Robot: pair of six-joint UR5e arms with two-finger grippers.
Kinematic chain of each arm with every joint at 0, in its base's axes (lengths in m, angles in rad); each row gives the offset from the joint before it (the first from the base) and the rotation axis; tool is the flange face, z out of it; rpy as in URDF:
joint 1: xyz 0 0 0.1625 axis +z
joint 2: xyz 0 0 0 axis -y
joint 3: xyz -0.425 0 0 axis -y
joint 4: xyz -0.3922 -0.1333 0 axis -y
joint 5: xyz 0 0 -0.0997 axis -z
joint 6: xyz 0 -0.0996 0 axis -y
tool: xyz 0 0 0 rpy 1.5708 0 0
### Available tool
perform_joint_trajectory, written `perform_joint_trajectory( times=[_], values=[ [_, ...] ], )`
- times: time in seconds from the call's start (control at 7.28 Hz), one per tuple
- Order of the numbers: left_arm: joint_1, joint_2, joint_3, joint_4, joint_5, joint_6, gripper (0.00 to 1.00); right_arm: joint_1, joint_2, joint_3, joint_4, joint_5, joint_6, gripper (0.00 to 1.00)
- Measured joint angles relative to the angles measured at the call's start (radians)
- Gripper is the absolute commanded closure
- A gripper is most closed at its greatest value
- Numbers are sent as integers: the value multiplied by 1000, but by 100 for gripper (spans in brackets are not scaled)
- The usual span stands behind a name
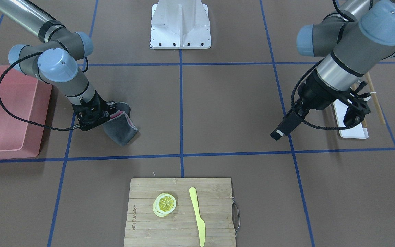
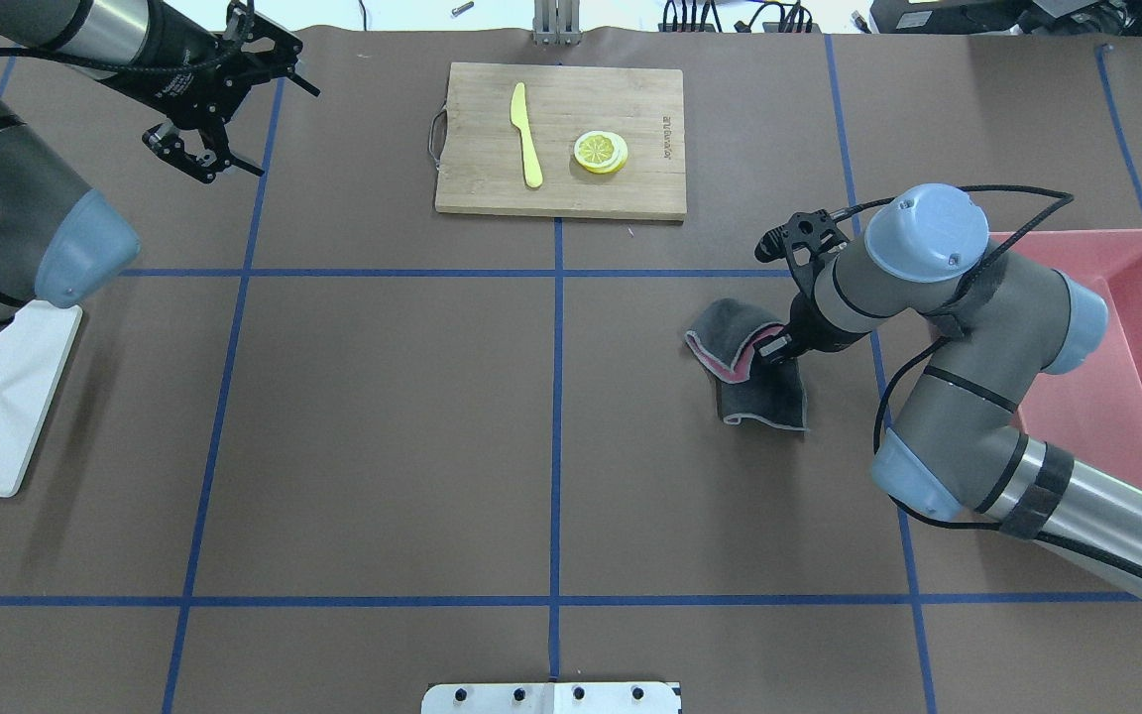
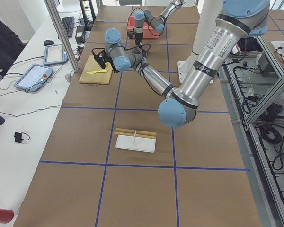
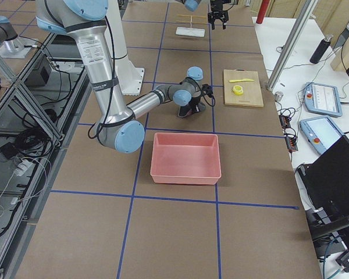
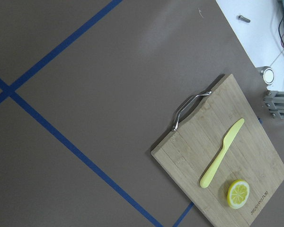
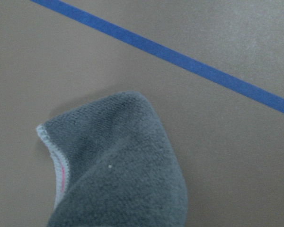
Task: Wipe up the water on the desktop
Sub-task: 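Drag the cloth across the table toward the pink bin with the right gripper, then lift the cloth over the pink bin and open the right gripper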
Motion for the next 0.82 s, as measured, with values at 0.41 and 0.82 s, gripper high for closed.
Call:
perform_joint_trajectory(
  times=[0.41,0.82],
  values=[
    [0,1,2,-1,0,0,2,39,-2,7,-70,-4,-47,100],
    [1,2,4,-2,0,0,2,113,-4,27,-169,-5,-169,100]
  ],
)
